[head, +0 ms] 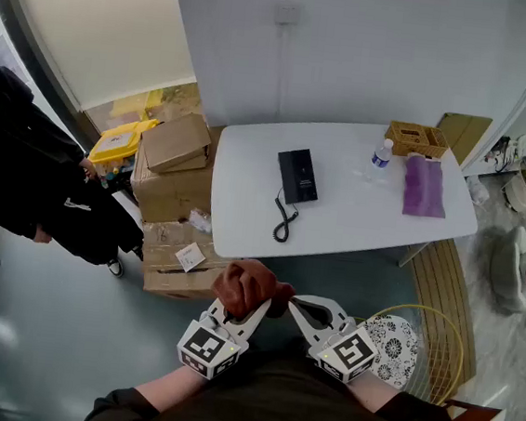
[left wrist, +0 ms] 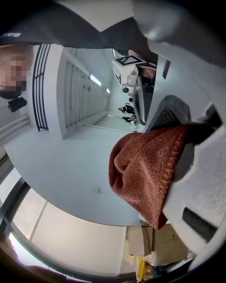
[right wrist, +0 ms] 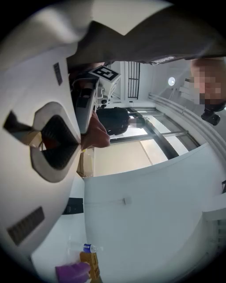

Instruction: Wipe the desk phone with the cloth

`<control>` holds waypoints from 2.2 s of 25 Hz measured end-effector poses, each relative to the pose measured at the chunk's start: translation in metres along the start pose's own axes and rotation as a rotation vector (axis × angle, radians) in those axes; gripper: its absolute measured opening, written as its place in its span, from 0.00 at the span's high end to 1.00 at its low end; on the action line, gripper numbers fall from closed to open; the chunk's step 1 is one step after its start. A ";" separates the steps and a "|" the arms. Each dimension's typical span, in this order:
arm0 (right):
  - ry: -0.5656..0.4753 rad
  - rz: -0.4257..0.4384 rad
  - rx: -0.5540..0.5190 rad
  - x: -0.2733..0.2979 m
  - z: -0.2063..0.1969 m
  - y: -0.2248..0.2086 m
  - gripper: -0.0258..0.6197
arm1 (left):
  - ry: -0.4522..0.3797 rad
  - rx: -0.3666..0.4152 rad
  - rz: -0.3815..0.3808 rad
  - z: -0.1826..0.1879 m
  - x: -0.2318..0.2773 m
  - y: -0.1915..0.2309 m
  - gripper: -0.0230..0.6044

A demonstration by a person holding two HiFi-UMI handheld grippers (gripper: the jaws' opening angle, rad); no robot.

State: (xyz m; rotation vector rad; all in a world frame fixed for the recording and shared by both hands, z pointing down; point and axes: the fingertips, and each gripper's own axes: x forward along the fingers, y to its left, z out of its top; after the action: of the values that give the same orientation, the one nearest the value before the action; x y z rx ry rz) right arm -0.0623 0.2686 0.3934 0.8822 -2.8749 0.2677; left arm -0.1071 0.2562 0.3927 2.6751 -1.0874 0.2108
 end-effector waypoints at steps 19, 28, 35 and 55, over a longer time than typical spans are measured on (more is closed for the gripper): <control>0.002 -0.018 0.003 0.006 0.001 0.008 0.92 | -0.008 0.010 -0.019 0.001 -0.009 0.006 0.87; -0.013 -0.044 0.038 0.024 0.000 -0.022 0.92 | -0.015 -0.014 -0.016 -0.004 0.011 0.033 0.87; -0.007 0.031 0.019 0.050 0.008 -0.099 0.92 | -0.007 -0.033 0.059 0.007 0.080 0.074 0.87; 0.054 0.107 0.063 0.097 0.010 -0.255 0.92 | -0.008 -0.083 0.185 0.043 0.237 0.179 0.87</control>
State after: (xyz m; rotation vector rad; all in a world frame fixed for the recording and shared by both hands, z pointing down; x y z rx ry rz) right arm 0.0013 0.0059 0.4333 0.7206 -2.8816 0.3884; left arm -0.0626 -0.0374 0.4355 2.5055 -1.3174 0.1840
